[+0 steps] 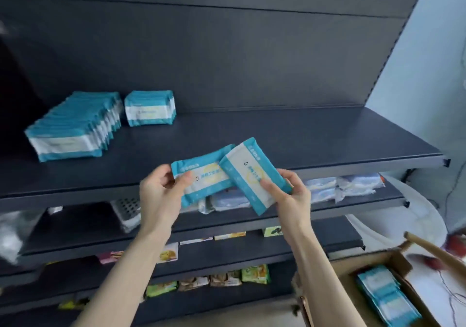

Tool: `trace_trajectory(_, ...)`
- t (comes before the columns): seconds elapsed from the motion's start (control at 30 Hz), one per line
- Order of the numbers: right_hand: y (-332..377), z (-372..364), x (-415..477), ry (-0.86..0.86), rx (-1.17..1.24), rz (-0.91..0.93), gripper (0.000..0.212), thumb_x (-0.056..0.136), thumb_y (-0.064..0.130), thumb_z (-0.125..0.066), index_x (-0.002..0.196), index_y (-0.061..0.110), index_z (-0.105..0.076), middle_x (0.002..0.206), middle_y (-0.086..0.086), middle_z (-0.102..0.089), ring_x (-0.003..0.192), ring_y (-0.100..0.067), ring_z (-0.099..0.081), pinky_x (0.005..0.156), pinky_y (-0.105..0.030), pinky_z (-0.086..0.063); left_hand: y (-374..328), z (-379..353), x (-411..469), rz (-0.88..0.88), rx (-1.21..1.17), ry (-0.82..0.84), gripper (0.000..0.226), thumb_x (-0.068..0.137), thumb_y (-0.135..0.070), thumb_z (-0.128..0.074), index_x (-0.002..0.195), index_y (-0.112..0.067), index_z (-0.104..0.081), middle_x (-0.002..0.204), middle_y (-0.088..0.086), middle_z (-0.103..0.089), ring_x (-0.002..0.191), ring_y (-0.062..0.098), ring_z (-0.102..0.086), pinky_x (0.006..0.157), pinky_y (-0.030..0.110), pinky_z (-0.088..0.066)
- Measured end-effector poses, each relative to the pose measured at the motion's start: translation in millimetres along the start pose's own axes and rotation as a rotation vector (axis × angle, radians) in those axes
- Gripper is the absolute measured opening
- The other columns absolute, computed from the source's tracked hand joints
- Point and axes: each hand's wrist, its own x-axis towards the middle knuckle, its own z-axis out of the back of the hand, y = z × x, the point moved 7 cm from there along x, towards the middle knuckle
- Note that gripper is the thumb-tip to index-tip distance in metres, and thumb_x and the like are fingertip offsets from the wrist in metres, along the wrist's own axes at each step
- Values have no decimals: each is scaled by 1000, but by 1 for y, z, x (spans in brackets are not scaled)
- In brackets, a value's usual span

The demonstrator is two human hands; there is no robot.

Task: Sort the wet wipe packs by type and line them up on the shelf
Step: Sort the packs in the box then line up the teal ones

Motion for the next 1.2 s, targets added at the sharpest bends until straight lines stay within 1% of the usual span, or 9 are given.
trace_trajectory(0.13,7,-83,11,19,-7,69,16,79,8,-74,92,15,-69,88,-2,-72,76,-10,-65,63,-26,-52,-15,58,54,-67,80,3,18,80,-1,-71,83,-16,-61,84,-1,-69,69,1,-65,59,17,-53)
trace_trajectory(0.23,5,-137,23,15,-11,103,19,78,5,-75,94,13,-68,86,0,-70,70,-4,-63,58,-18,-49,-20,89,101,-110,165,38,24,79,1,-71,88,-17,-59,88,-2,-67,79,8,-66,62,16,-52)
trace_trajectory(0.37,-5,-185,49,-28,-26,82,27,77,8,-77,94,19,-59,95,-5,-69,80,-17,-67,66,-34,-57,-21,105,162,-110,372,178,37,77,0,-74,106,-15,-59,91,3,-63,78,15,-61,66,22,-48)
trace_trajectory(0.5,-14,-218,79,-50,-33,49,30,75,10,-79,91,20,-56,98,-6,-69,88,-23,-70,73,-44,-59,-26,103,216,-169,663,281,26,78,-5,-74,102,-11,-67,95,1,-64,78,13,-56,60,18,-40)
trace_trajectory(0.57,-16,-232,97,-46,-62,50,29,74,9,-79,88,20,-56,95,-6,-70,87,-23,-70,72,-42,-59,-26,99,240,-173,760,305,23,80,-9,-73,101,-13,-64,97,1,-59,76,13,-52,60,20,-36)
trace_trajectory(0.73,-25,-259,148,0,-153,56,27,73,8,-81,83,18,-57,88,-4,-71,80,-19,-71,70,-39,-59,-18,82,294,-215,903,366,17,81,-7,-71,92,-12,-59,98,2,-56,89,18,-50,76,27,-39)
trace_trajectory(0.9,-28,-281,194,63,-223,59,28,72,8,-81,81,17,-56,88,-3,-71,78,-16,-71,67,-34,-58,-10,70,338,-199,1014,381,28,78,-6,-72,72,-21,-50,97,5,-56,92,22,-51,72,29,-35)
trace_trajectory(1.07,-34,-300,224,144,-281,79,29,72,6,-80,80,16,-55,85,-5,-70,76,-17,-70,64,-30,-56,-6,72,365,-186,1106,359,22,77,-12,-76,82,-21,-57,106,6,-53,97,25,-54,79,33,-42)
trace_trajectory(1.2,-37,-315,229,214,-347,101,27,71,5,-81,80,14,-58,77,-1,-69,65,-8,-66,56,-18,-51,0,74,370,-216,1139,370,23,78,-10,-76,96,-13,-63,109,8,-56,94,21,-53,77,29,-40)
